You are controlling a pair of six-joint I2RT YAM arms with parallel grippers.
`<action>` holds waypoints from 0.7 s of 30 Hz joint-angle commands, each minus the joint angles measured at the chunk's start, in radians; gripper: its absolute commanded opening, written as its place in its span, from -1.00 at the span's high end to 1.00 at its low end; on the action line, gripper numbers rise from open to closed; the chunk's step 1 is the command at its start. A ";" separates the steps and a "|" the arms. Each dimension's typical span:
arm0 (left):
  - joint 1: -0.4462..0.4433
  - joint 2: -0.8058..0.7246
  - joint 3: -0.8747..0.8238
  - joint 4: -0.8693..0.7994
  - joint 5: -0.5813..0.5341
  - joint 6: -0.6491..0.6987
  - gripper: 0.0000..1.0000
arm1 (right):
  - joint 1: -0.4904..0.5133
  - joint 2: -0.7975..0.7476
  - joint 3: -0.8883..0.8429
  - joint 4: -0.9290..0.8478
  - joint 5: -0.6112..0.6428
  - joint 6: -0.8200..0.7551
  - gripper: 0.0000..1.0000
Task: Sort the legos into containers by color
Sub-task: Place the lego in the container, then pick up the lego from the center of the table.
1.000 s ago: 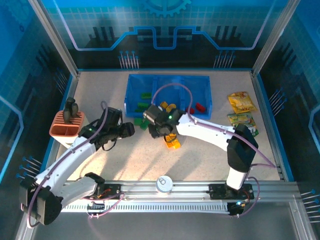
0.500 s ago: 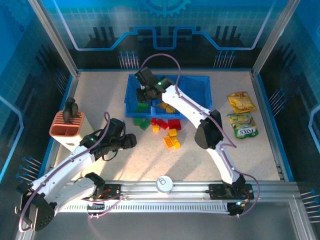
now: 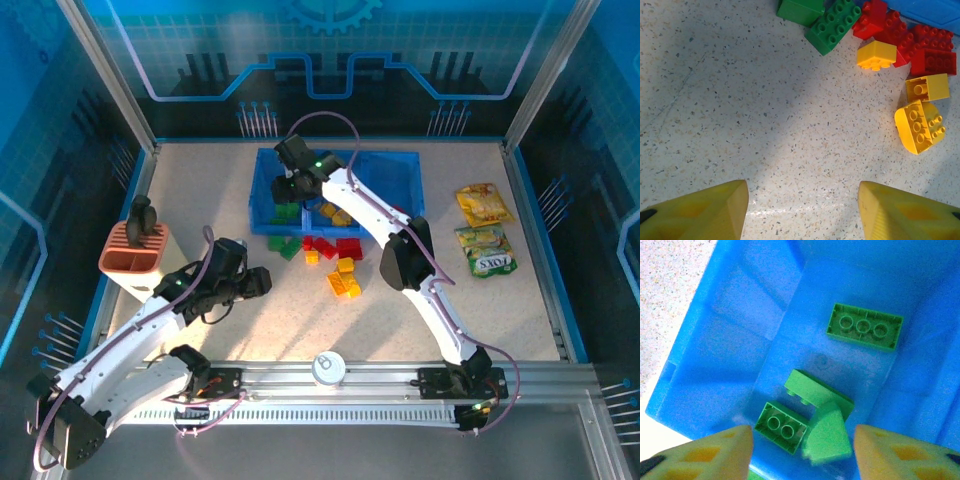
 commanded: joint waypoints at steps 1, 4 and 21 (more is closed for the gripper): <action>-0.007 0.027 0.023 -0.017 -0.020 0.007 -0.28 | 0.003 -0.039 0.029 0.001 -0.002 -0.008 -0.22; -0.007 0.065 0.052 -0.010 -0.021 0.023 -0.32 | 0.014 -0.093 0.012 -0.004 0.010 -0.022 -0.23; 0.062 0.547 0.292 0.090 -0.056 0.143 -0.37 | 0.075 -0.908 -1.034 0.355 0.112 -0.013 -0.22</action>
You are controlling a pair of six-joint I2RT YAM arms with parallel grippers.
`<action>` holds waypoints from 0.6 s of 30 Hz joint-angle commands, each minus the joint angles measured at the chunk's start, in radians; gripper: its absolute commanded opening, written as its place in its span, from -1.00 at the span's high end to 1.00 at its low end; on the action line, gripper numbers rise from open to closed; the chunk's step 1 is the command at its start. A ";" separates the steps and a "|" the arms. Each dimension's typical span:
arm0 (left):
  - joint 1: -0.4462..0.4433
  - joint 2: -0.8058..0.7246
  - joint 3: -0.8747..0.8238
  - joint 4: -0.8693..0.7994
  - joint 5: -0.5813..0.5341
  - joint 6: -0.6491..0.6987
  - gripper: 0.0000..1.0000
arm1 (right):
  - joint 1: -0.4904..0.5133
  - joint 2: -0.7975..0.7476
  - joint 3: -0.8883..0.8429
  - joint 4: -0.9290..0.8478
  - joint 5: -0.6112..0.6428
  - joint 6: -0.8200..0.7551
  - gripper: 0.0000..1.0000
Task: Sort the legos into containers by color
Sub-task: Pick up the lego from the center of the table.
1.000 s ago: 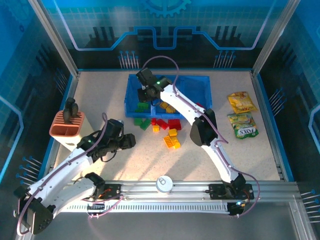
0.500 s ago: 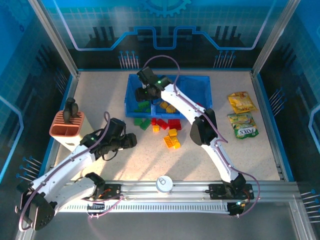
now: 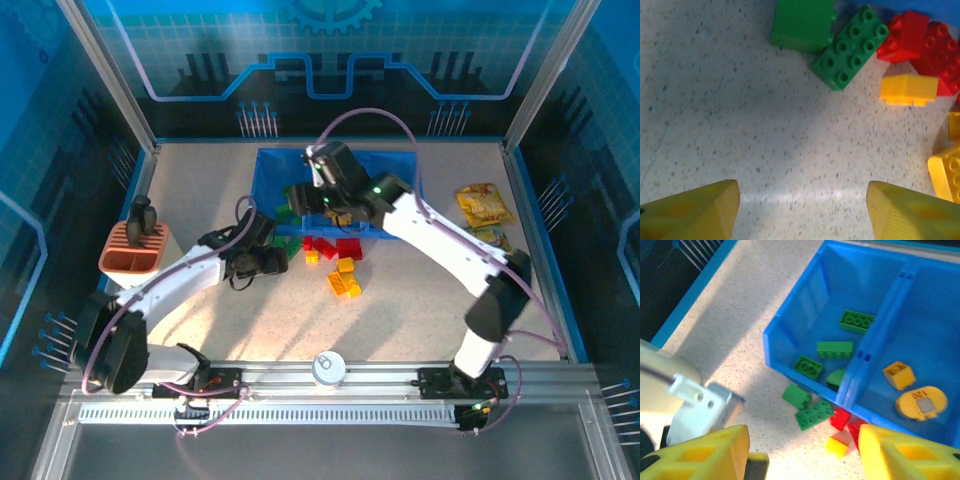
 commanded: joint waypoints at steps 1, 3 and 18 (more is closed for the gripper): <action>0.018 0.078 0.082 0.010 -0.035 0.057 -0.37 | -0.008 -0.135 -0.251 0.094 0.052 0.025 -0.23; 0.029 0.125 0.112 0.019 -0.036 0.069 -0.38 | -0.022 -0.226 -0.398 0.118 0.056 0.050 -0.23; 0.067 0.428 0.345 -0.016 -0.068 0.144 -0.35 | -0.166 -0.841 -0.973 -0.002 0.096 0.181 -0.23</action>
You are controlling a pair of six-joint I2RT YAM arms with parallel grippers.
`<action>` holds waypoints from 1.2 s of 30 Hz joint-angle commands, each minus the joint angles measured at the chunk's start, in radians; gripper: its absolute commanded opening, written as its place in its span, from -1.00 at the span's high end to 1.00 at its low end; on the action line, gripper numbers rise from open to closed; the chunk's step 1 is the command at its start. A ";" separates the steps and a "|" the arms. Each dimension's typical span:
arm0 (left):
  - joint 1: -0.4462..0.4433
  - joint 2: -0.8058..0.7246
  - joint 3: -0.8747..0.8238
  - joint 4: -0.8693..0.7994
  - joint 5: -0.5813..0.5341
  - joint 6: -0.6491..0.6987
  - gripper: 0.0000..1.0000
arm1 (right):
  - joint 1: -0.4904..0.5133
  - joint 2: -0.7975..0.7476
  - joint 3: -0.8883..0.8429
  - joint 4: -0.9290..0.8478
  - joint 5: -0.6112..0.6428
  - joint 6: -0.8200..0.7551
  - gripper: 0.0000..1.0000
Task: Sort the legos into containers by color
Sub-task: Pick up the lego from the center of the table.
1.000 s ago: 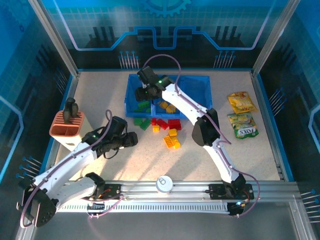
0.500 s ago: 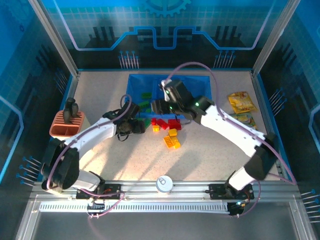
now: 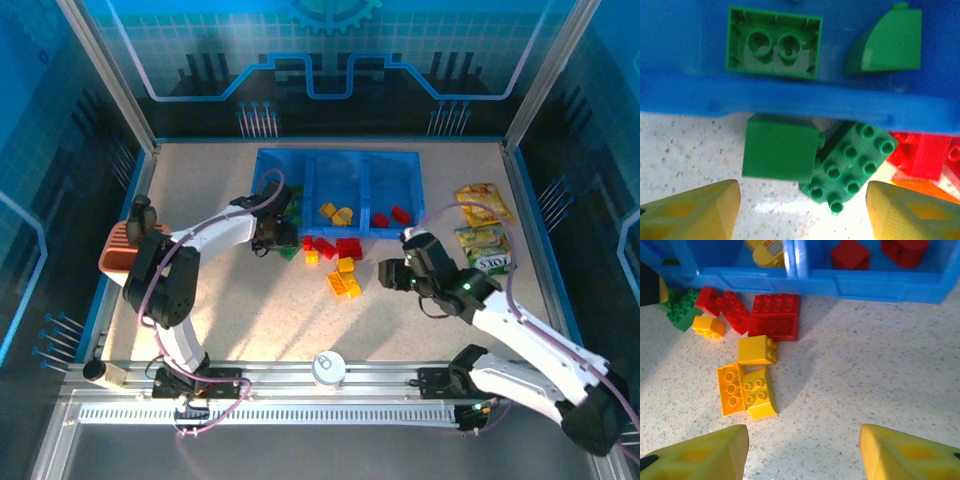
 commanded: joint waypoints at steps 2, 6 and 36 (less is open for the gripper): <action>0.009 0.042 0.052 -0.039 -0.037 0.038 -0.32 | -0.039 -0.108 -0.059 -0.061 0.016 0.043 -0.23; 0.010 0.064 0.067 -0.058 -0.053 0.040 -0.29 | -0.061 -0.163 -0.084 -0.080 0.008 0.048 -0.23; 0.023 0.067 -0.023 -0.008 -0.041 0.035 0.19 | -0.066 -0.133 -0.080 -0.036 -0.038 0.070 -0.22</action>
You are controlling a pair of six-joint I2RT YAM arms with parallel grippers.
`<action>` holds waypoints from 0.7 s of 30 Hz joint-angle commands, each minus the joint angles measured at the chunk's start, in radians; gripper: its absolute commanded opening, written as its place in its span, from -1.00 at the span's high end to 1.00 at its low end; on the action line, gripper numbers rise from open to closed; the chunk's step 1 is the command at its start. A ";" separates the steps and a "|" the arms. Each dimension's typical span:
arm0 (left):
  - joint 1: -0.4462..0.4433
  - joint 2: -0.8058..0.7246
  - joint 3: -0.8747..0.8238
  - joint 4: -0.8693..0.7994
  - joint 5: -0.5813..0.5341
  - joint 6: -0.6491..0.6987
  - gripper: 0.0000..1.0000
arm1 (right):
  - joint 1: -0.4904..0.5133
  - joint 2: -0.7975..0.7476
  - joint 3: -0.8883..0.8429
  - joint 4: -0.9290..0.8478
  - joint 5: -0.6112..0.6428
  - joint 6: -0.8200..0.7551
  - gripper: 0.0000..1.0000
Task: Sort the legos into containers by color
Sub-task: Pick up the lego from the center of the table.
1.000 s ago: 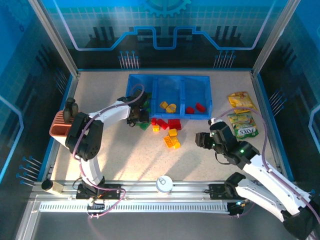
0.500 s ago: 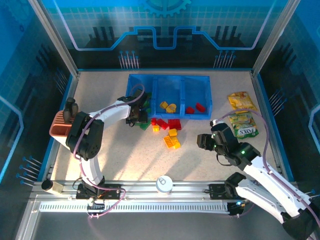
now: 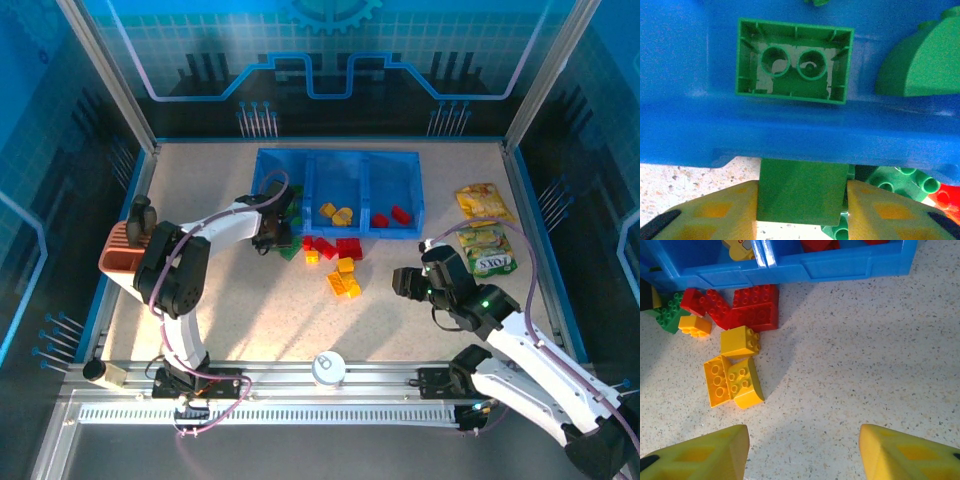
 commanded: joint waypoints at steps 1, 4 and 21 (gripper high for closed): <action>0.005 -0.011 -0.044 -0.016 -0.001 0.002 0.21 | -0.011 0.005 -0.004 0.016 -0.011 0.019 -0.21; 0.005 -0.045 -0.059 -0.028 0.003 -0.011 0.23 | -0.011 0.004 -0.005 0.019 -0.013 0.019 -0.22; 0.026 -0.175 0.122 -0.063 0.046 0.027 0.18 | -0.010 -0.030 -0.034 0.020 -0.027 0.040 -0.21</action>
